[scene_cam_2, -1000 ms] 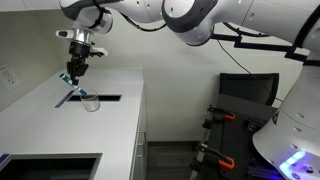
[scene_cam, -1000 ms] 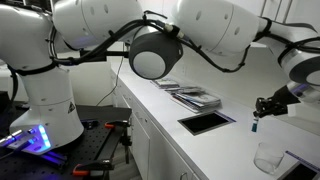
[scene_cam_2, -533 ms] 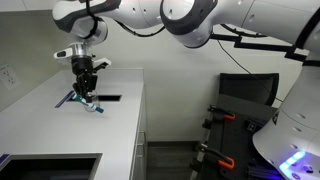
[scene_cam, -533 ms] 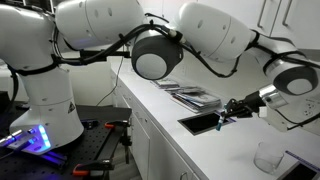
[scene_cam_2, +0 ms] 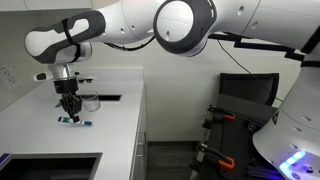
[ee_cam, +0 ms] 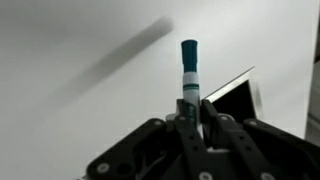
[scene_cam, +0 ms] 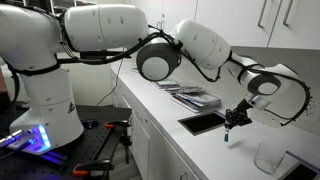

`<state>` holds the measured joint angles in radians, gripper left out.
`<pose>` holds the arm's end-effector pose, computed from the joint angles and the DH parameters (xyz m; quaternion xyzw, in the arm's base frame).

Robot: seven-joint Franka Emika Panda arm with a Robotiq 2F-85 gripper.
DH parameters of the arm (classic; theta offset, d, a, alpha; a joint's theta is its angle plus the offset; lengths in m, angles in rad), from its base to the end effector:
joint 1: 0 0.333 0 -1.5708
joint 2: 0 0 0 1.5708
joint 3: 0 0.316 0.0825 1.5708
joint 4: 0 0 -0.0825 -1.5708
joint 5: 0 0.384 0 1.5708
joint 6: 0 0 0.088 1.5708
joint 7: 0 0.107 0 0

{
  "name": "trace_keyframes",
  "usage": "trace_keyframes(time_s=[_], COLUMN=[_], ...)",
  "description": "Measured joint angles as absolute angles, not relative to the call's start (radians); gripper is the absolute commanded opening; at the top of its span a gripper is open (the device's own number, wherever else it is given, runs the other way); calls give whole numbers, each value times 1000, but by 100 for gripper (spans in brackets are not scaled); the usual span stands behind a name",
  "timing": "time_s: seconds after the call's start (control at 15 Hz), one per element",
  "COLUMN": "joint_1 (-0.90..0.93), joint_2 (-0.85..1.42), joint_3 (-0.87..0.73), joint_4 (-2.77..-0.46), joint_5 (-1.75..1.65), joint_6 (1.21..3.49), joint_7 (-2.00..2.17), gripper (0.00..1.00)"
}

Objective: Take the green marker out of the glass and put it on the countertop

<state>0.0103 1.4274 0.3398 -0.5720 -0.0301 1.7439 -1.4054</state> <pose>0.7622 0.1232 0.1053 -0.7121 -0.6748 -0.0001 0.1939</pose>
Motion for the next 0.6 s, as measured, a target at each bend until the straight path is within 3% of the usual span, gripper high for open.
trace_keyframes(time_s=[0.27, 0.6], joint_1=[34, 76], joint_2=[1439, 1438], joint_3=[276, 199], joint_4=[-576, -590], joint_5=[-44, -81], joint_6=[1875, 1842], joint_7=[-1255, -1072], gripper=[5, 5])
